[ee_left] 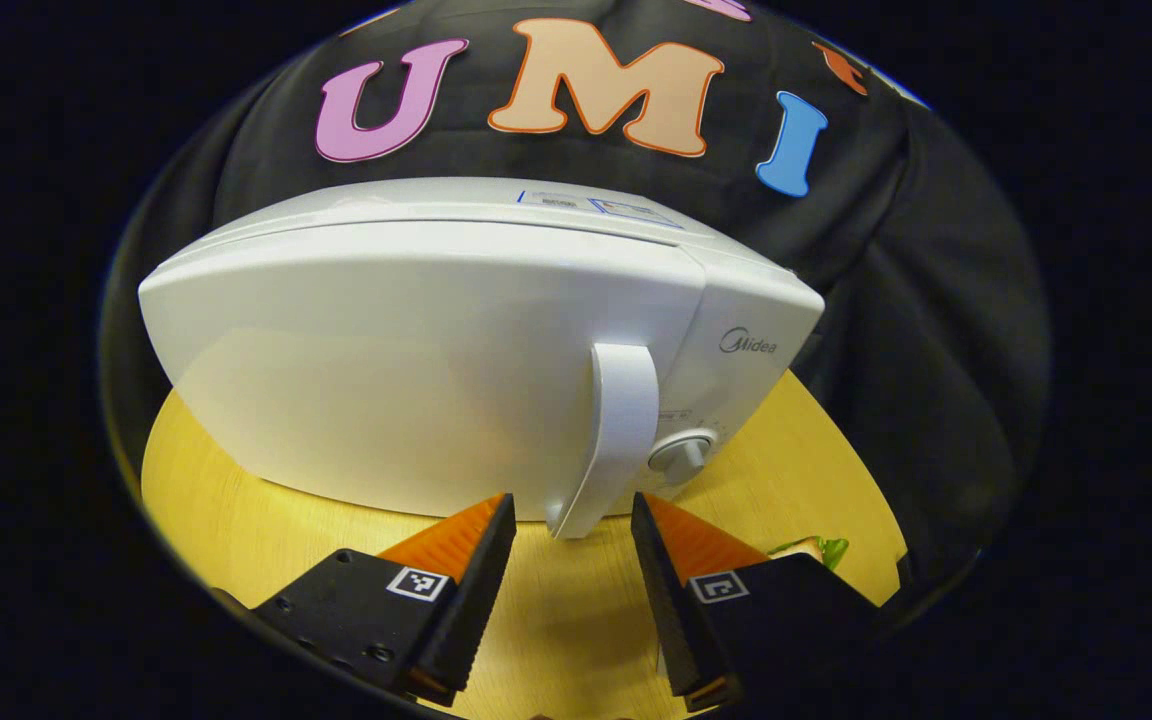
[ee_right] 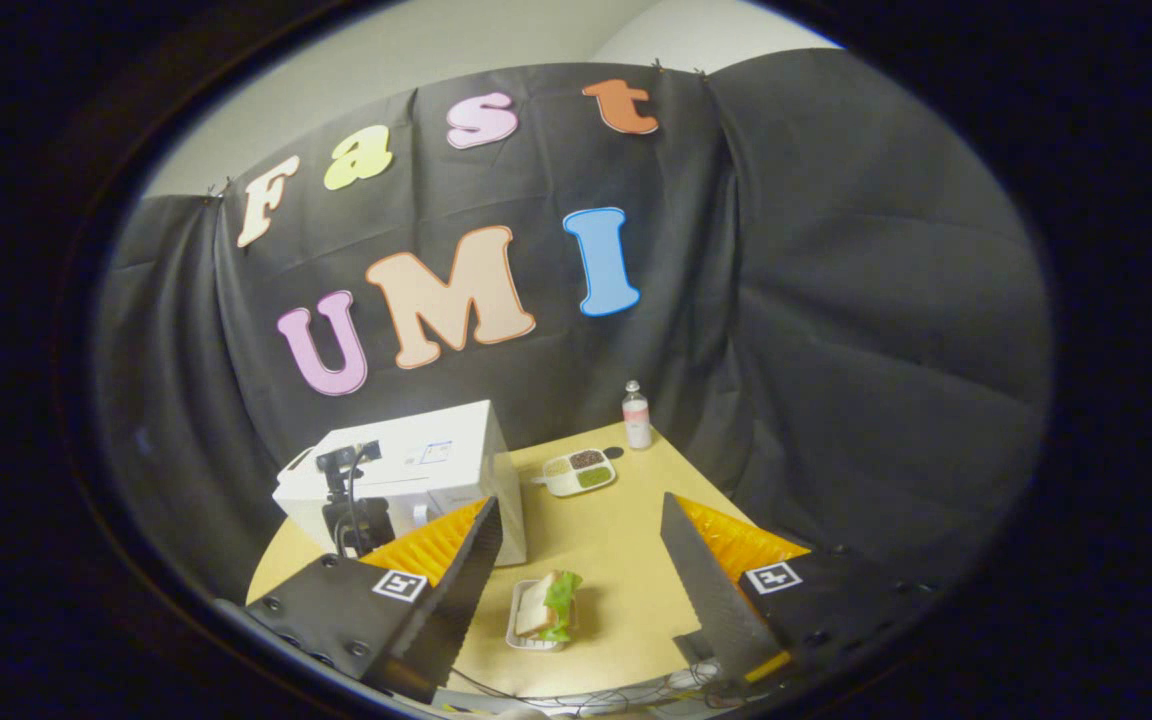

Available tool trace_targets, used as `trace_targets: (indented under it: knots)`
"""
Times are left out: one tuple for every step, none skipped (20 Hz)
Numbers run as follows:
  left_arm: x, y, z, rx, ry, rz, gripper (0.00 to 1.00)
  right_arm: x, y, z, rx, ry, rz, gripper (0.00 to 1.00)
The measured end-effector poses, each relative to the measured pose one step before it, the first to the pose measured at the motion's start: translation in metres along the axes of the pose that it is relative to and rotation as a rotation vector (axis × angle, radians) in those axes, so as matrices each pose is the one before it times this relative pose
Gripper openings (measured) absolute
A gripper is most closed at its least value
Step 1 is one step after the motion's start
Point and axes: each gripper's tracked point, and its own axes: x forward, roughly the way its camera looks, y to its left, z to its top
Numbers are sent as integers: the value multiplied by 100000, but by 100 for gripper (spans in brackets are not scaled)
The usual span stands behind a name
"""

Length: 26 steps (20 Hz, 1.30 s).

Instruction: Open the microwave oven with the left hand, put the food in, and close the microwave oven.

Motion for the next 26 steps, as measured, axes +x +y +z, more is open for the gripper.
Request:
trace_targets:
  knots:
    - [276, -76, 80, -19, -158, -106, 72, 129, -309, 26, 177, -51, -654, 92]
    - [321, -153, 16, 397, 16, 175, 70, 155, -288, 65, 108, -219, -677, 92]
    - [197, -50, 45, 666, 308, 358, 68, 72, -319, -126, 76, 157, -550, 92]
    - [334, -104, -12, 358, -118, 317, 62, 53, -125, -3, 97, 82, -342, 92]
    - [135, -130, 165, 234, -471, 273, 58, 57, -180, -22, 131, 71, -138, 92]
    - [55, -13, 125, 549, -396, 720, 48, 87, -96, -31, 42, 135, 98, 92]
    - [232, -39, 174, 956, -332, 506, 45, 92, -79, -45, -73, 92, 66, 92]
    - [191, 9, 129, 1169, -296, 570, 40, 37, -85, -104, -221, 355, 211, 92]
    - [87, -74, -111, 402, 858, 389, 46, -34, -1, -263, -338, 462, 270, 92]
    - [28, 86, -112, 668, 431, 871, 36, 55, 23, -122, -260, 534, 379, 92]
    - [110, 290, 9, 154, 21, 1472, 36, 47, 12, -191, -141, 516, 308, 92]
    - [25, -35, 7, -115, 509, -228, 32, 51, 120, -115, 83, 483, 440, 92]
    - [131, -117, 100, 1216, 82, -417, 30, 47, 69, -222, 218, 659, 555, 92]
    - [-18, -4, -265, 1805, 1393, 340, 25, -33, 113, -134, 347, 511, 733, 92]
    - [-99, 26, -50, 927, 224, 364, 23, -64, 139, -158, 266, 406, 763, 92]
    - [-22, -80, 87, -289, -1088, -91, 19, -65, -28, -161, 34, 347, 524, 92]
    - [-126, 13, -124, -393, -306, -459, 18, -24, 18, -282, -190, 468, 199, 92]
    - [23, -10, 106, 149, -1149, -407, 14, -74, -57, -158, -1, 319, 178, 92]
    - [-8, -2, -50, 661, 201, 257, 14, -82, 11, -103, 224, 220, 292, 92]
    - [2, 12, -111, 1228, 647, 308, 14, -121, -18, -125, 285, 92, 309, 92]
    - [41, 49, 85, -302, -465, 197, 14, -76, -88, -97, 218, 13, 144, 92]
    - [-67, -20, -18, -1232, -214, -11, 14, -48, -136, -184, -4, 240, 46, 92]
    - [16, 131, 114, -930, -822, 701, 14, 27, -149, -251, -36, 484, -176, 92]
    - [-102, 5, -55, -1345, -89, 933, 12, -42, -102, -155, 0, 479, 184, 92]
    - [35, 69, -79, -547, 22, 1516, 11, -73, -133, -153, -105, 359, 238, 92]
    - [-70, 18, 85, 2, -200, 1602, 10, -24, -187, -150, -360, 318, 122, 92]
